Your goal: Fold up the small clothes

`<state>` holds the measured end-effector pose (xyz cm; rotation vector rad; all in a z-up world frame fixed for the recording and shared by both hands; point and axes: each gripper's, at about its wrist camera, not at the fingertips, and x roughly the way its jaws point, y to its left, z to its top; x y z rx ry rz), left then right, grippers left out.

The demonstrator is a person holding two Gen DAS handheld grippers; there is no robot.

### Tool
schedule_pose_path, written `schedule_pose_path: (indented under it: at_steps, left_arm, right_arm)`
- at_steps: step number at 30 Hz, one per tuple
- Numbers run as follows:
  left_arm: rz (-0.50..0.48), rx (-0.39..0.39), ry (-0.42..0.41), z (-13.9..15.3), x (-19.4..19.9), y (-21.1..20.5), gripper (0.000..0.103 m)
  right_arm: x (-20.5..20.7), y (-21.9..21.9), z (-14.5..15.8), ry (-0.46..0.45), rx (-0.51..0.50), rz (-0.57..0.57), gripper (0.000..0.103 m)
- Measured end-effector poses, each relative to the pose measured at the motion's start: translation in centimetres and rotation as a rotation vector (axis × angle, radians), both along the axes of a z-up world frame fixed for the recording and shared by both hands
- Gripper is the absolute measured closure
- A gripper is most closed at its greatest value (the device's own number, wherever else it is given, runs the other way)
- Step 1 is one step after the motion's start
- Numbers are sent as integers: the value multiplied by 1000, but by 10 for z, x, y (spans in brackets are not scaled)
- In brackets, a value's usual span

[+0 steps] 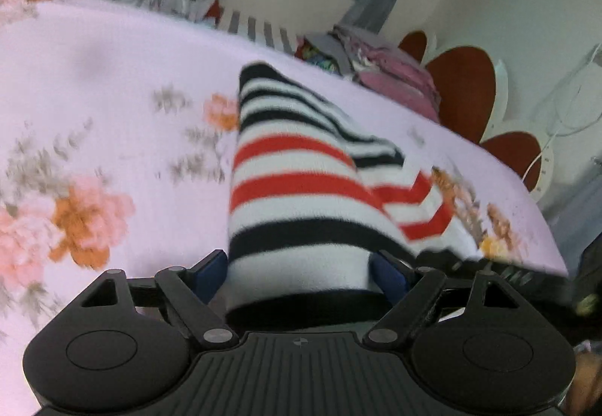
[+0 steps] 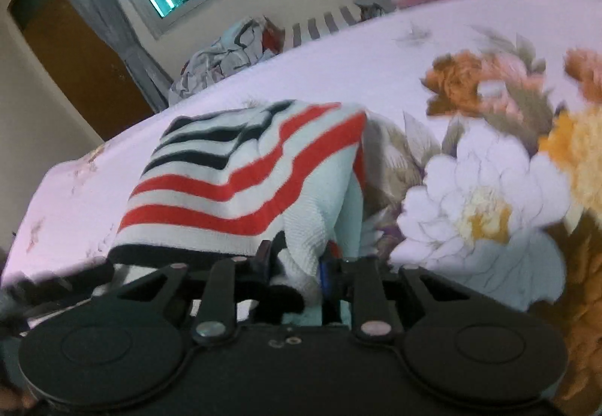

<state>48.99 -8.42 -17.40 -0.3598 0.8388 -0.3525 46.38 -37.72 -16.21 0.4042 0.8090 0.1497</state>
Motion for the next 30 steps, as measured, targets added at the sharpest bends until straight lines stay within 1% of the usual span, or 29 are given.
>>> schedule_pose_path:
  at_steps: [3, 4, 6, 9, 12, 13, 15, 17, 20, 22, 23, 24, 25, 26, 30]
  left_arm:
    - [6, -20, 13, -6, 0, 4, 20]
    - [3, -16, 10, -5, -1, 4, 20]
    - [-13, 4, -8, -2, -3, 5, 20]
    - [-22, -1, -2, -1, -6, 10, 20]
    - [-28, 1, -4, -3, -8, 11, 20]
    - [-29, 2, -4, -3, -8, 12, 19]
    - [-37, 5, -7, -4, -7, 12, 19]
    - [-44, 3, -1, -6, -6, 13, 19]
    - [-45, -9, 12, -10, -3, 16, 16]
    - [-53, -11, 17, -13, -3, 16, 15]
    - [-54, -5, 16, -13, -3, 16, 15]
    - [-52, 0, 18, -12, -3, 15, 15]
    - [-47, 4, 27, -9, -3, 14, 15]
    - [-44, 5, 31, -6, -3, 14, 15]
    - [-29, -12, 10, 10, -5, 19, 15]
  right_arm:
    - [-11, -3, 11, 2, 13, -4, 70]
    - [-17, -4, 14, 2, 18, -3, 67]
    - [-28, -9, 19, 1, 30, -4, 66]
    - [-51, -15, 22, 8, 58, -4, 65]
    - [-68, -17, 22, 19, 66, -8, 67]
    - [-72, -18, 20, 24, 69, -12, 68]
    - [-82, -21, 16, 34, 82, -30, 74]
    - [-90, -24, 9, 47, 123, -46, 83]
    - [-97, -26, -2, 61, 176, -72, 85]
    - [-96, -34, -19, 100, 209, -109, 86]
    - [-97, -38, -23, 111, 233, -122, 82]
    - [-97, -38, -22, 113, 235, -120, 82]
    - [-96, -35, -17, 108, 204, -107, 81]
    - [-96, -31, -8, 93, 162, -92, 79]
    - [-94, -26, 24, 20, 91, -60, 75]
